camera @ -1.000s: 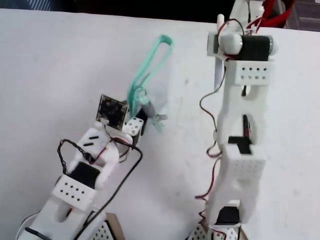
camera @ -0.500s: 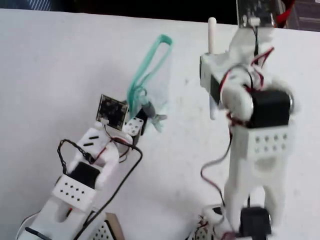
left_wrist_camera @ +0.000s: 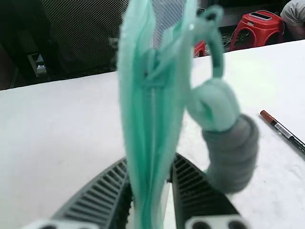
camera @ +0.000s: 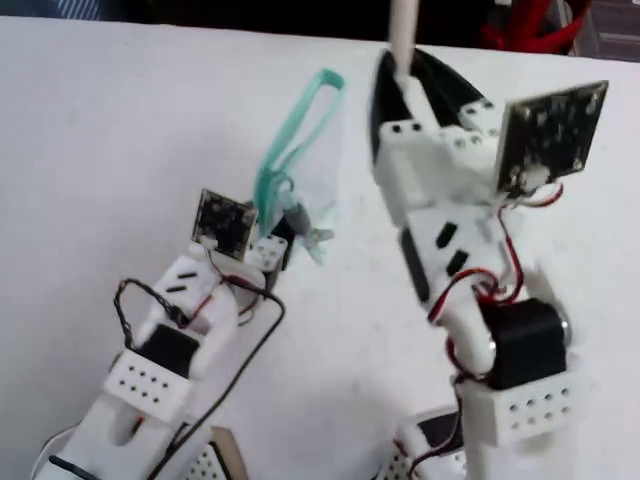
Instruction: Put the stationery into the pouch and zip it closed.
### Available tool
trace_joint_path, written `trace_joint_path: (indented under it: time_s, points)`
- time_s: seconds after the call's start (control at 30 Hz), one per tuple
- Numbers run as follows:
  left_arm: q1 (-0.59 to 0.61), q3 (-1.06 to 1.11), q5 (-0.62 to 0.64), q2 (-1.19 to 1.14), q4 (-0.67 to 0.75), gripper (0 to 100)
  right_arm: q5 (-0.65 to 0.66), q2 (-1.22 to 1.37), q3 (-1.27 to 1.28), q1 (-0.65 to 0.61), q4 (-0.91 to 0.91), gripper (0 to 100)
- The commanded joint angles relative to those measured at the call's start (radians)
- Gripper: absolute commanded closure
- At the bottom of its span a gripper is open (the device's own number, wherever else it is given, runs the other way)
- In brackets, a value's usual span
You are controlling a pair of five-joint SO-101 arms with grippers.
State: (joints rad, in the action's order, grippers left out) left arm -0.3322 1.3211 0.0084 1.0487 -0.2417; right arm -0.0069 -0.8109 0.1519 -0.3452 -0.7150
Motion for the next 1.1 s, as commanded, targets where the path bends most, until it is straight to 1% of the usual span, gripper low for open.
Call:
trace_joint_path:
  time_s: [0.0,0.13,0.27,0.37,0.5,0.63,0.73,0.83,1.07]
  points:
    - [0.007,-0.012,0.002,0.004,0.011,90,0.012,0.028,-0.006,-0.062,0.174,98.1]
    - [0.007,-0.012,-0.002,0.004,0.011,90,0.012,0.174,-0.006,-0.076,0.328,98.1]
    - [0.004,-0.012,-0.064,0.004,0.011,90,0.012,0.321,-0.008,-0.077,0.447,98.1]
    - [0.002,-0.012,-0.069,0.004,0.011,90,0.012,0.395,-0.003,-0.091,0.493,98.1]
    - [0.004,-0.015,-0.069,0.004,0.011,90,0.012,0.479,-0.002,-0.079,0.573,98.1]
    - [0.004,-0.017,-0.069,0.004,0.012,90,0.009,0.542,0.014,-0.048,0.573,98.1]
    - [0.004,-0.017,-0.068,0.004,0.012,90,0.006,0.542,0.075,-0.015,0.581,98.1]
    - [0.005,-0.014,-0.068,0.004,0.04,90,0.005,0.498,0.141,-0.012,0.576,98.1]
    - [0.007,-0.011,-0.068,0.004,0.049,90,0.011,0.285,0.359,-0.041,0.572,98.1]
